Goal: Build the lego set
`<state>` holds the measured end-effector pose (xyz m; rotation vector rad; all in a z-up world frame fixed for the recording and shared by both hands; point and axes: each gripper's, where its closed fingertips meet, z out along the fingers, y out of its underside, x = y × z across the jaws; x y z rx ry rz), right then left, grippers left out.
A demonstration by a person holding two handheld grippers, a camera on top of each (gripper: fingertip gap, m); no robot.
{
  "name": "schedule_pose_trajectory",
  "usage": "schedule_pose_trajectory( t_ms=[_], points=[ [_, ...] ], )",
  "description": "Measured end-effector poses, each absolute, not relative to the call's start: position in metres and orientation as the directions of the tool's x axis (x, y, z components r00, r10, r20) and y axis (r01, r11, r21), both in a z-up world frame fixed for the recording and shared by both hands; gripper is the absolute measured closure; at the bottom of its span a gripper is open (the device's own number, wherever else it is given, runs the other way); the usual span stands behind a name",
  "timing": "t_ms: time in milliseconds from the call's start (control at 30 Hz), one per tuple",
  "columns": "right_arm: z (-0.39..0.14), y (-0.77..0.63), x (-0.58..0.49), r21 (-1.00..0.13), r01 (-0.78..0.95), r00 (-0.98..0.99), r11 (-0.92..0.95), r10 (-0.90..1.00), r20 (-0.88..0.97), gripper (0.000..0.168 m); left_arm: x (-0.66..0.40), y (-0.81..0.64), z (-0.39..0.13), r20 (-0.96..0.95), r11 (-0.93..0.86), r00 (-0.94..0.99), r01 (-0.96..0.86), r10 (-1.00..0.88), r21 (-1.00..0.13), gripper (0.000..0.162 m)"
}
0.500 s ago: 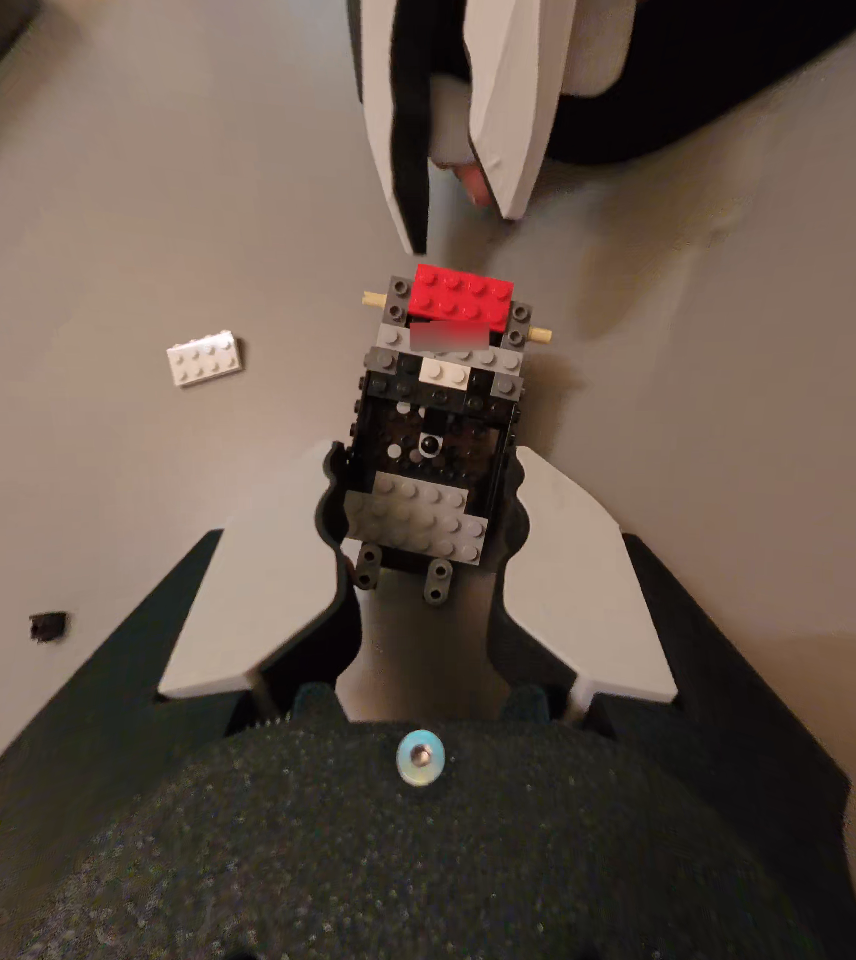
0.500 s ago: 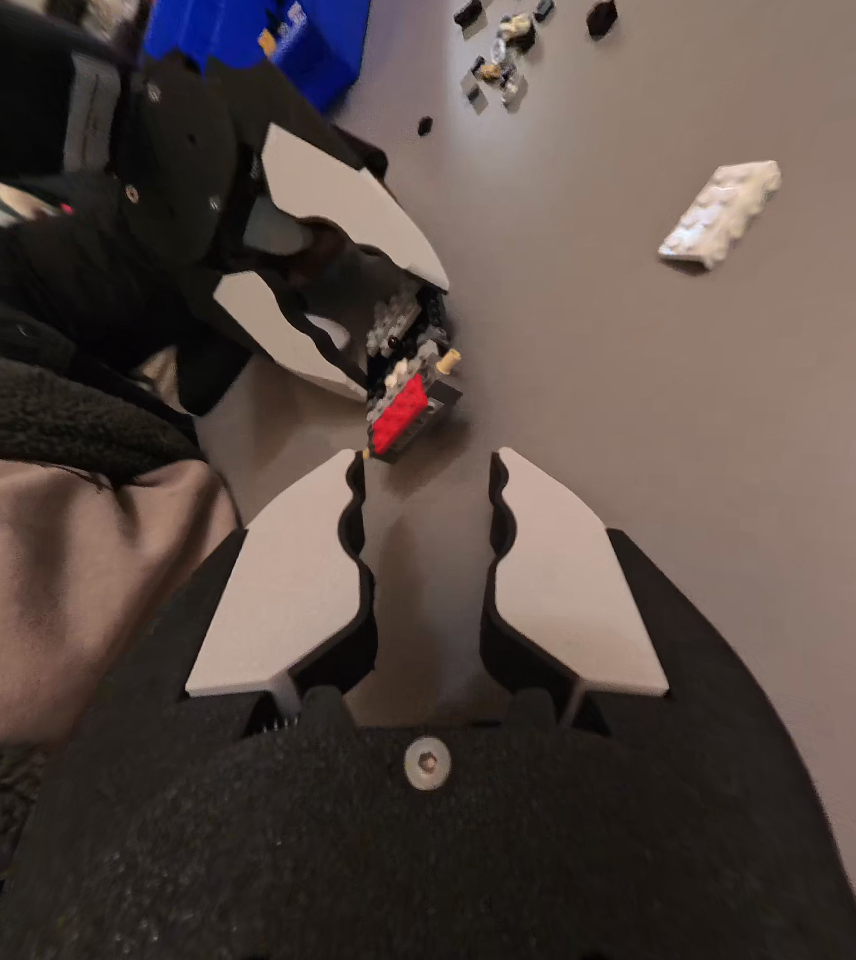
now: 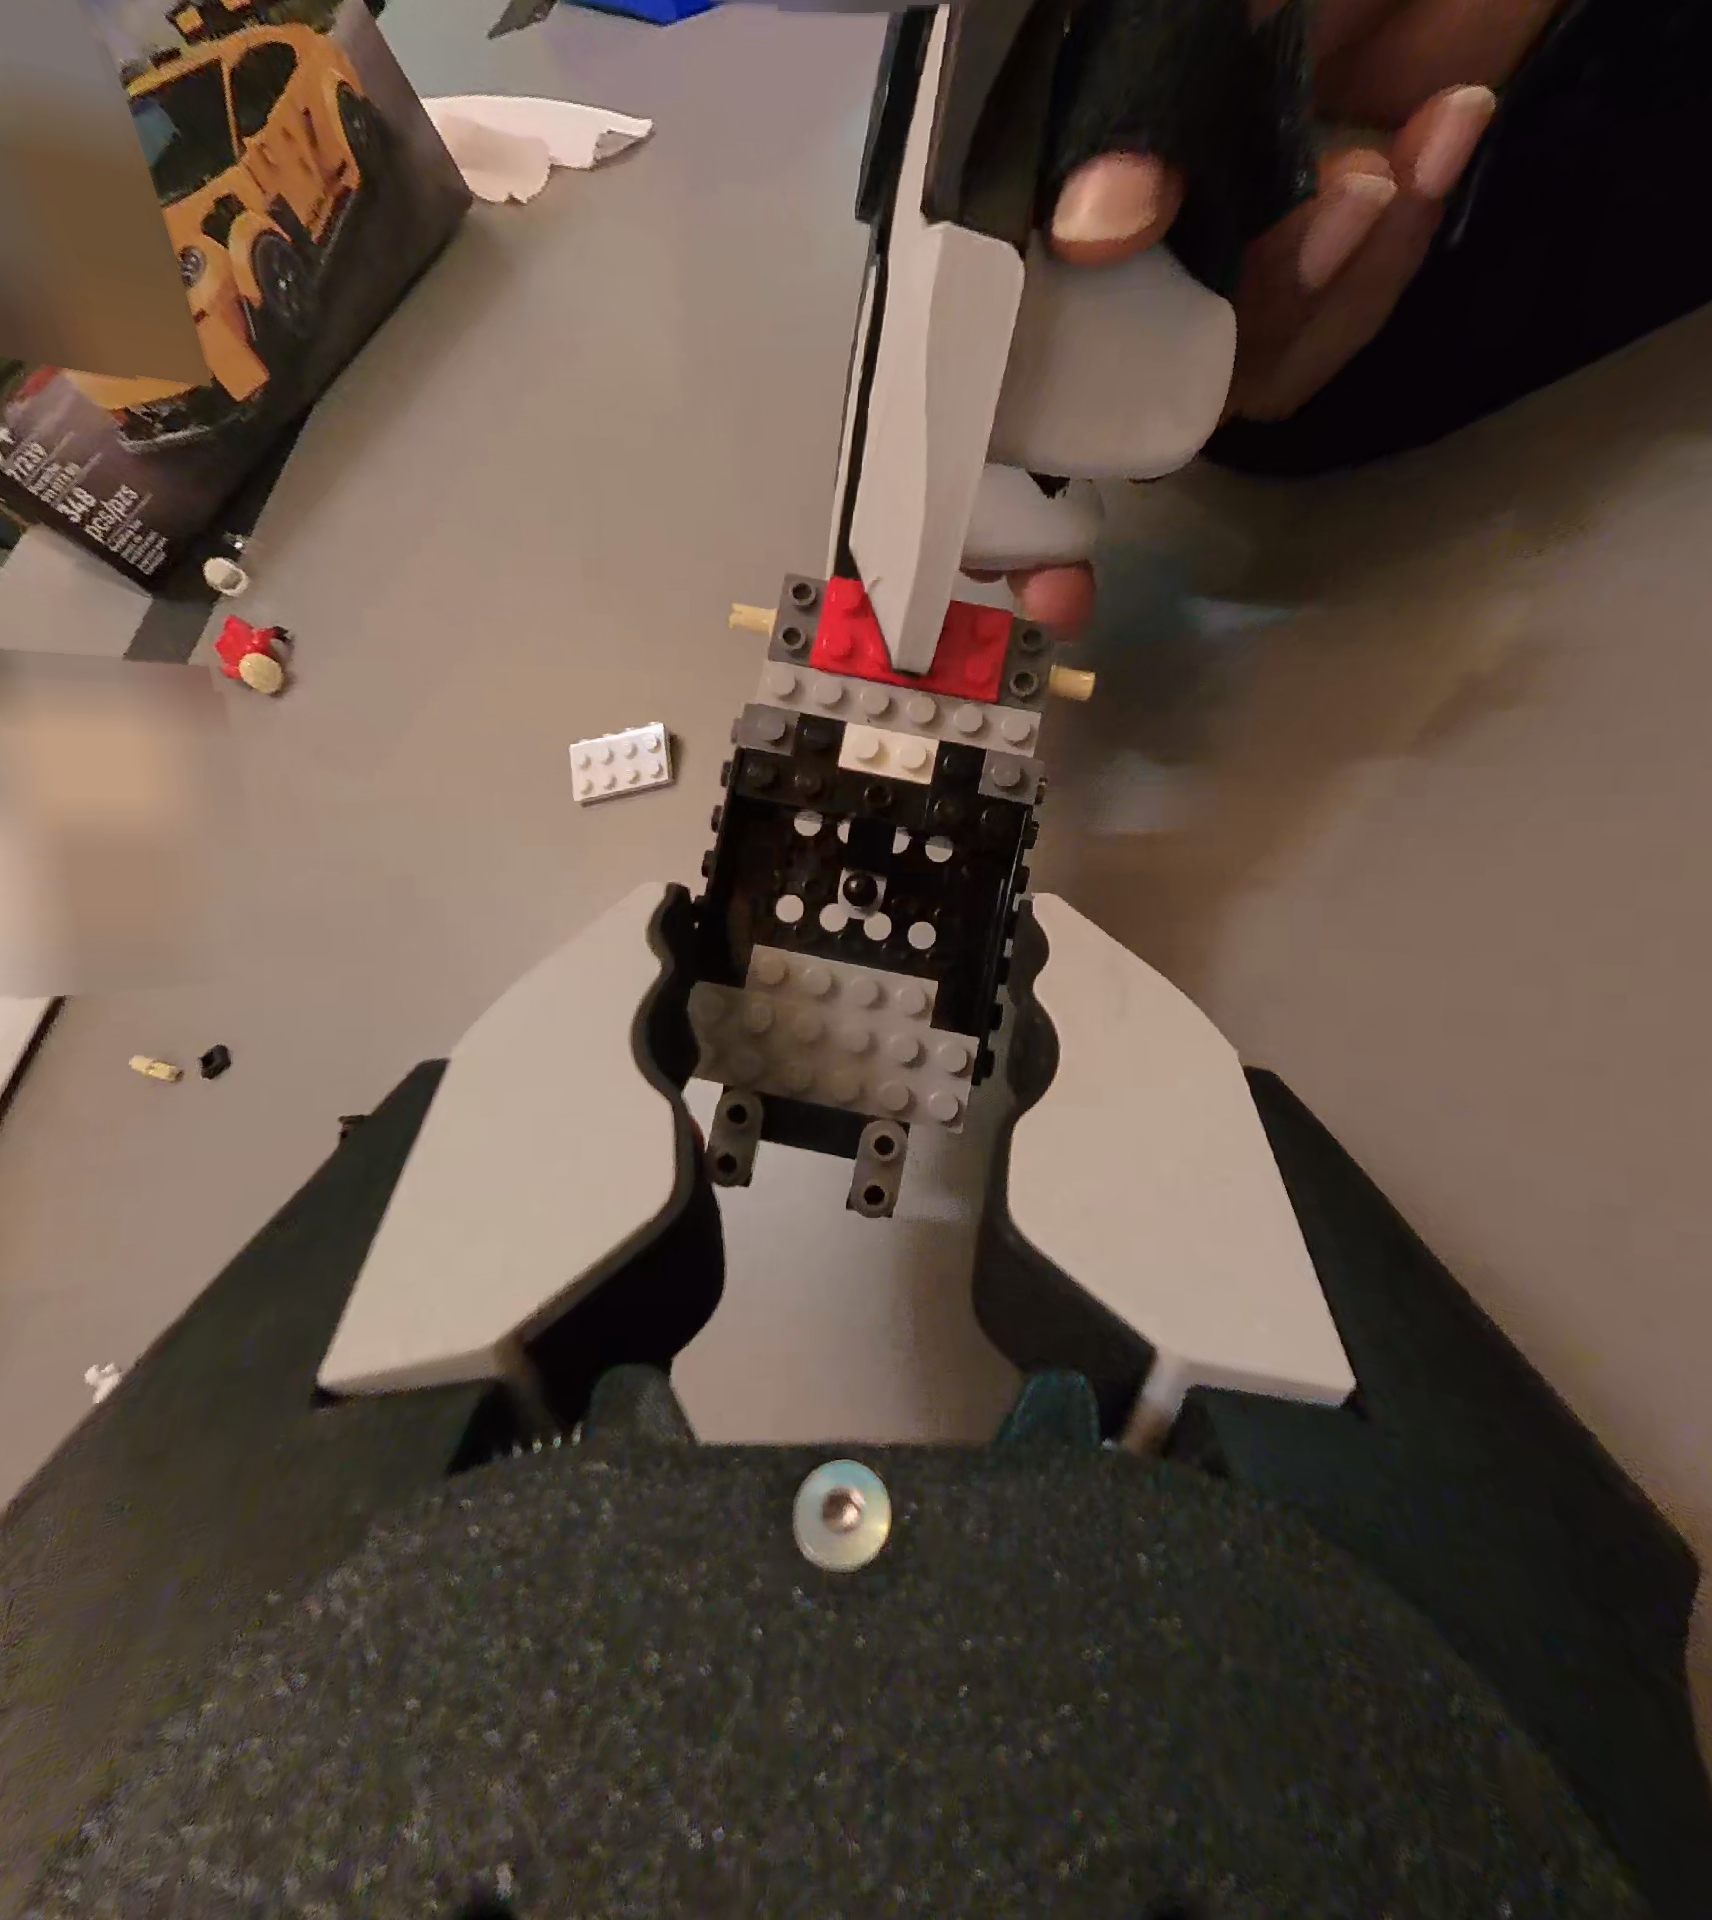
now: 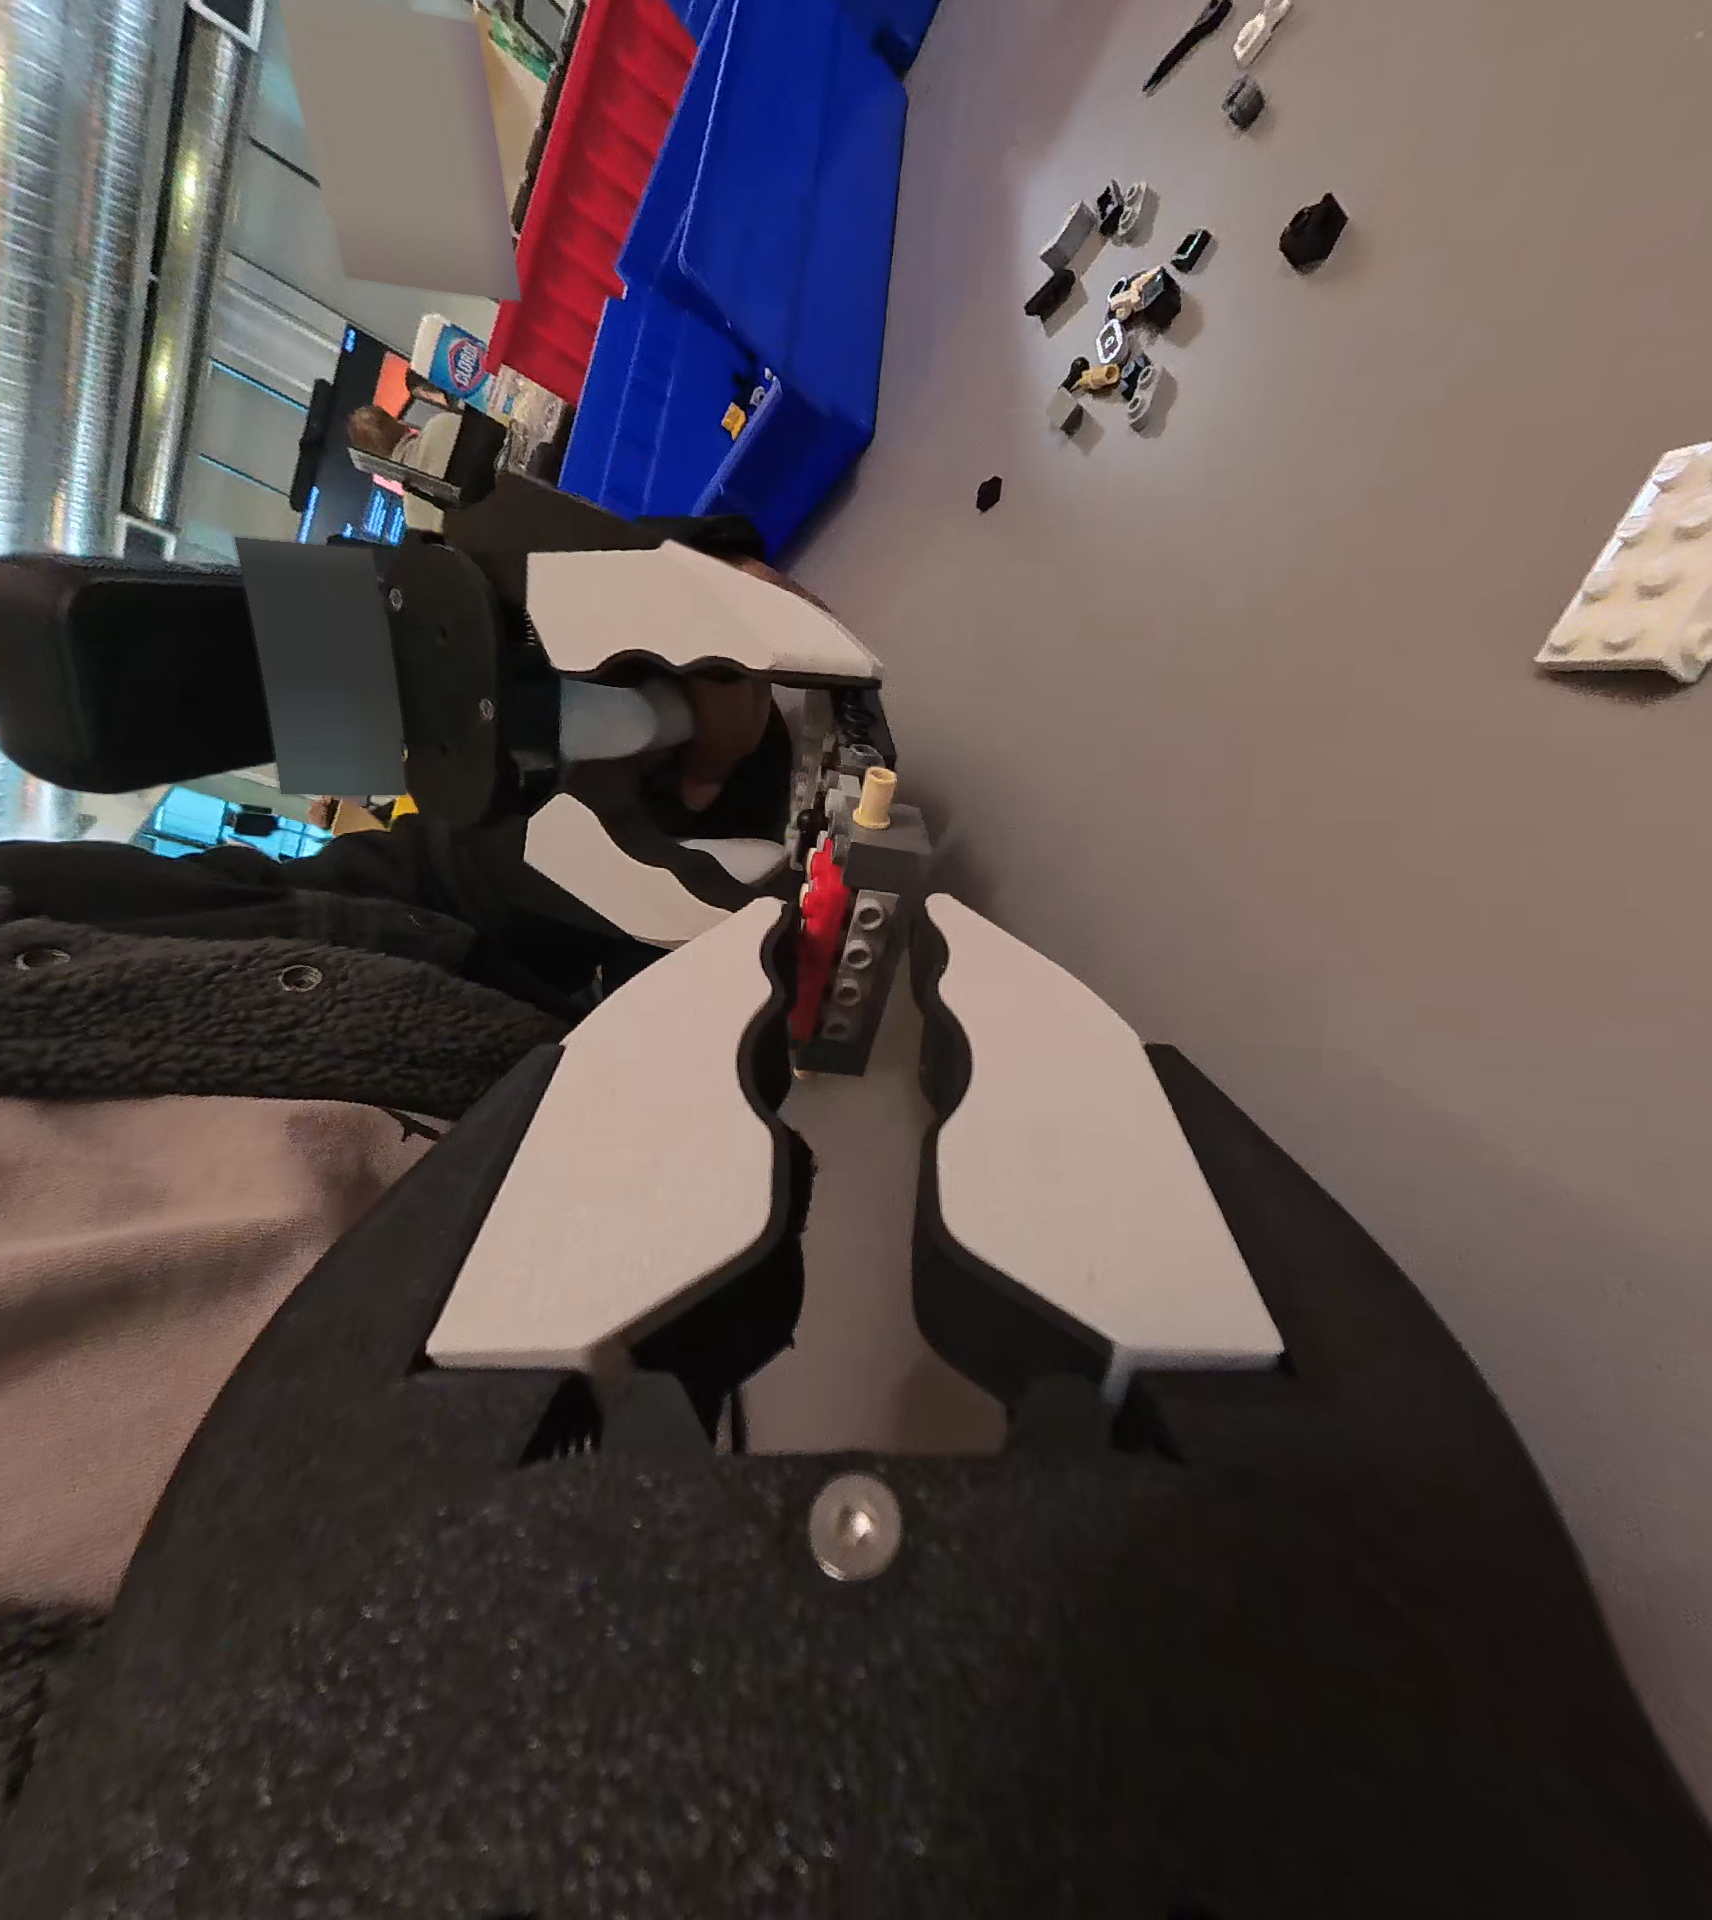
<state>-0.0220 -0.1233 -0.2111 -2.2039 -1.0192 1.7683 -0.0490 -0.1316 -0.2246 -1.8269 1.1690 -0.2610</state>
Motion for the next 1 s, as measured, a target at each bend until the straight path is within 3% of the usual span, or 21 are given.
schedule_pose_trajectory(
  t_ms=[667, 800, 900, 1000],
  points=[
    [-0.204, -0.126, -0.018, -0.628, 0.36, 0.012, -0.69, 0.676, -0.736, 0.153, -0.048, -0.131, -0.217, -0.471, 0.003, 0.476, -0.701, -0.743, -0.713, 0.104],
    [-0.205, -0.127, -0.018, -0.593, 0.367, 0.004, -0.717, 0.638, -0.77, 0.152, -0.048, -0.132, -0.217, -0.448, -0.012, 0.476, -0.695, -0.757, -0.719, 0.104],
    [-0.204, -0.136, -0.017, -0.577, 0.415, -0.014, -0.703, 0.629, -0.777, 0.137, -0.05, -0.132, -0.215, -0.437, -0.024, 0.49, -0.686, -0.754, -0.727, 0.104],
    [-0.206, -0.139, -0.018, -0.582, 0.418, -0.01, -0.698, 0.637, -0.771, 0.146, -0.05, -0.133, -0.211, -0.427, -0.022, 0.495, -0.672, -0.757, -0.74, 0.104]
  ],
)
